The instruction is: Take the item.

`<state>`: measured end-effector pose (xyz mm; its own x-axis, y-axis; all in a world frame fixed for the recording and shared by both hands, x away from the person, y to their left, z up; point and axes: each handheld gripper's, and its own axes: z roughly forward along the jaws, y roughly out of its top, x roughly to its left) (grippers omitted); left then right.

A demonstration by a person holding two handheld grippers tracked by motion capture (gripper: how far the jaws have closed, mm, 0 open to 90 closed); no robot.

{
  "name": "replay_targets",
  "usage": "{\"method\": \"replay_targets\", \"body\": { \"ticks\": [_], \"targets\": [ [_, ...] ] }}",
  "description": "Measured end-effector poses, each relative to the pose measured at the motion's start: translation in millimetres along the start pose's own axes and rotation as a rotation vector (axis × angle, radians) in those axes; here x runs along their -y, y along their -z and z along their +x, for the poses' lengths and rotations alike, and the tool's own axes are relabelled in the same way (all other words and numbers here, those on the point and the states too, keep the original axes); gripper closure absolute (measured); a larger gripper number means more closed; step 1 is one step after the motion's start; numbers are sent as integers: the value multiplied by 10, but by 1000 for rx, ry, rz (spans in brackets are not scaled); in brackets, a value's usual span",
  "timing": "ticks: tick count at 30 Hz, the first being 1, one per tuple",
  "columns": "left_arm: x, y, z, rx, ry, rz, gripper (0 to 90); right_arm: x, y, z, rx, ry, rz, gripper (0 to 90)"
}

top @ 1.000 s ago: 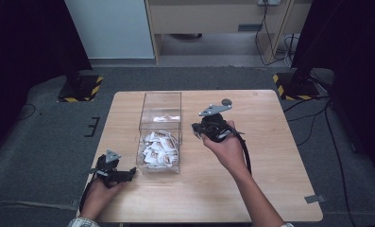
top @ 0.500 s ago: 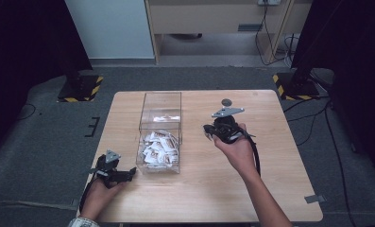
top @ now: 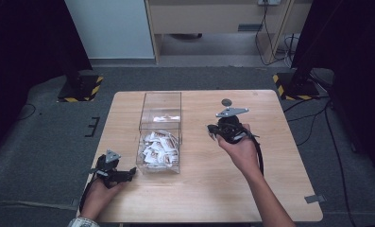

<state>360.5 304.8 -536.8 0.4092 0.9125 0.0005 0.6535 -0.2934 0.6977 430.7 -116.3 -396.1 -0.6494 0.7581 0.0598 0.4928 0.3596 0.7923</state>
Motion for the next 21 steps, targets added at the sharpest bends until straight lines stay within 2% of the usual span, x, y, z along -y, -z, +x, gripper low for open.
{"method": "replay_targets", "body": {
  "ticks": [13,21],
  "targets": [
    [0,0,0,0,0,0,0,36,58,-162,37,-25,-4,899],
    [0,0,0,0,0,0,0,84,15,-278,68,-39,6,898]
  ]
}}
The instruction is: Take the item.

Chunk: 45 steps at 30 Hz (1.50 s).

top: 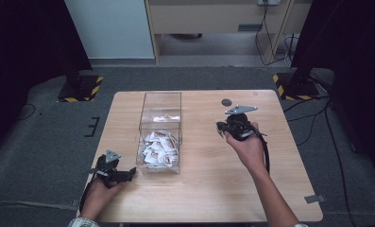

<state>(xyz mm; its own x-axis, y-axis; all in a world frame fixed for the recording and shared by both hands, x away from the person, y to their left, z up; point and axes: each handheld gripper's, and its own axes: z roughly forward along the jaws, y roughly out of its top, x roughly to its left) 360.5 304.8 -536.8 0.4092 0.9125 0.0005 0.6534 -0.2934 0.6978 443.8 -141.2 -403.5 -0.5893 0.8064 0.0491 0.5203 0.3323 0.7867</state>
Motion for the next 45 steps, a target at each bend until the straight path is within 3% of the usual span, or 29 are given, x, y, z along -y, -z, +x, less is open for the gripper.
{"method": "replay_targets", "body": {
  "ticks": [27,45],
  "targets": [
    [0,0,0,0,0,0,0,257,-246,-460,88,-79,19,898],
    [0,1,0,-1,0,0,0,449,-477,-661,124,-129,53,896]
  ]
}}
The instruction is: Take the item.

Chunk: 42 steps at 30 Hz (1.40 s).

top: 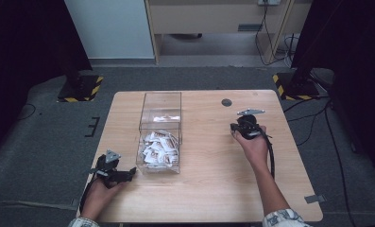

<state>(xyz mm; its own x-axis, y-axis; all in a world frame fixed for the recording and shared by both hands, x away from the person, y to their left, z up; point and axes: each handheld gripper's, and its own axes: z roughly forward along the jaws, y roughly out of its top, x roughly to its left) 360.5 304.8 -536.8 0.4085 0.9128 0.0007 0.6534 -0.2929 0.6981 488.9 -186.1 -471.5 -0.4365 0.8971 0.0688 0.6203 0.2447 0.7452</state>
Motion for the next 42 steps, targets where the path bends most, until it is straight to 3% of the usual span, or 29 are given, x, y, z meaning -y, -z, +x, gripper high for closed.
{"method": "replay_targets", "body": {
  "ticks": [22,42],
  "targets": [
    [0,0,0,0,1,-1,0,61,-216,126,-25,13,36,879],
    [0,0,0,0,0,0,0,43,-263,259,-36,7,30,764]
  ]
}}
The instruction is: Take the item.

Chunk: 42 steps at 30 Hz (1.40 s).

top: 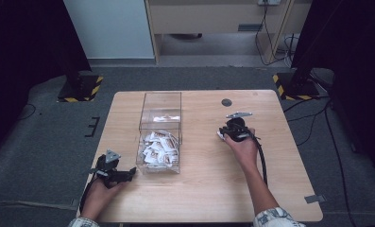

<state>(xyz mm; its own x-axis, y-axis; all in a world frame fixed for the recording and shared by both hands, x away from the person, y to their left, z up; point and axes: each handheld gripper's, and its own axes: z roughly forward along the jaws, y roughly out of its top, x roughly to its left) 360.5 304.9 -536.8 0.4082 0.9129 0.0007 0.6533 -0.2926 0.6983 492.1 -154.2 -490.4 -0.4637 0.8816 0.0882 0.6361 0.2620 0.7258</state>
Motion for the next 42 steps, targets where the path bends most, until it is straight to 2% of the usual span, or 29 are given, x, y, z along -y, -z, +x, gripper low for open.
{"method": "replay_targets", "body": {
  "ticks": [12,16,36,42],
  "targets": [
    [0,0,0,0,1,0,0,-30,78,27,2,6,-17,675],
    [0,0,0,0,1,-1,0,-48,116,25,-1,-9,-30,627],
    [0,0,0,0,0,0,0,-96,258,123,-2,-7,-60,313],
    [0,0,0,0,1,0,0,-100,322,165,-16,-2,-61,205]
  ]
}}
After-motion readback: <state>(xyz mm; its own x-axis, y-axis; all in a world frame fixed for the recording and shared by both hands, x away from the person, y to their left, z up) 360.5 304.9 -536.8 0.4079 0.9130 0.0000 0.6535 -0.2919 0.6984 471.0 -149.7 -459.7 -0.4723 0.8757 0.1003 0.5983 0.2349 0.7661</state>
